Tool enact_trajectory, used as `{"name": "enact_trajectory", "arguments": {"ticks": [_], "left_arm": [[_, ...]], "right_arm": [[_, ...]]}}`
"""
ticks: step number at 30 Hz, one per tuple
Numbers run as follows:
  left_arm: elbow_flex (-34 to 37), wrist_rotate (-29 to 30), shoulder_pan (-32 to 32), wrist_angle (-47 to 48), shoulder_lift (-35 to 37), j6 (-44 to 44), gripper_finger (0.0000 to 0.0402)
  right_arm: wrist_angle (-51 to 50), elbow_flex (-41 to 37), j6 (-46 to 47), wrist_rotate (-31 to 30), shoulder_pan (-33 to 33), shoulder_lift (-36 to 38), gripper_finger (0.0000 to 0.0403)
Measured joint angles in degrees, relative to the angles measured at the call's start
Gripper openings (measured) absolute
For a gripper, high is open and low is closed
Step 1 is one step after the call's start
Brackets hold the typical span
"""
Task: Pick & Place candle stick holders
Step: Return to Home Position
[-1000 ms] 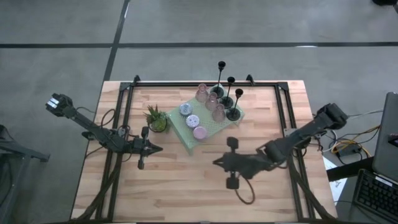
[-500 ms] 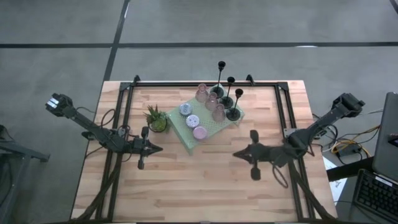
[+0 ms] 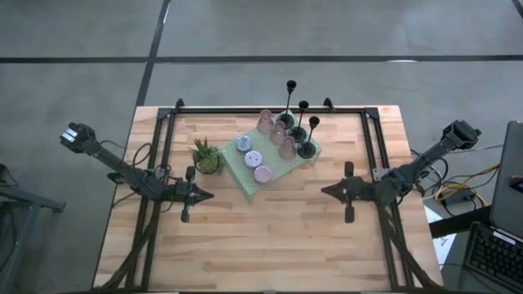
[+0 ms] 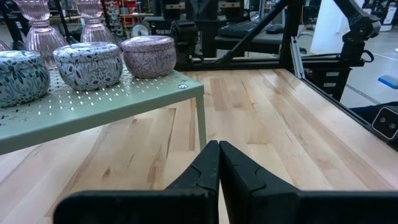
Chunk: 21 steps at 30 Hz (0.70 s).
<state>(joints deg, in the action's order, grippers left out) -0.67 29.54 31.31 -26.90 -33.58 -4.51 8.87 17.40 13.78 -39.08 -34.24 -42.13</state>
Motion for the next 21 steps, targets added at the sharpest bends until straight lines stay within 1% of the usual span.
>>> {"name": "enact_trajectory", "arguments": {"ticks": [4,10,13,15,18,21], "left_arm": [[0.00,0.00,0.01,0.00,0.00,0.00,0.0012],[0.00,0.00,0.02,0.00,0.00,0.00,0.0012],[0.00,0.00,0.00,0.00,0.00,0.00,0.0012],[0.00,0.01,0.01,-0.02,0.00,0.00,0.0012],[0.00,0.00,0.02,0.00,0.00,0.00,0.0012],[0.00,0.00,0.00,0.00,0.09,0.00,0.0012]], "right_arm": [[3.45,-4.84,-1.99,-0.08,0.02,6.19,0.0008],[3.55,-9.35,-2.32,0.36,0.02,13.47,0.0008],[3.53,-11.13,-2.44,0.76,0.02,15.50,0.0008],[3.51,-12.14,-2.45,2.54,0.02,16.40,0.0008],[3.67,-13.41,-2.24,4.82,0.02,16.96,0.0008],[3.75,-14.75,-2.23,5.25,0.02,17.05,0.0008]]}}
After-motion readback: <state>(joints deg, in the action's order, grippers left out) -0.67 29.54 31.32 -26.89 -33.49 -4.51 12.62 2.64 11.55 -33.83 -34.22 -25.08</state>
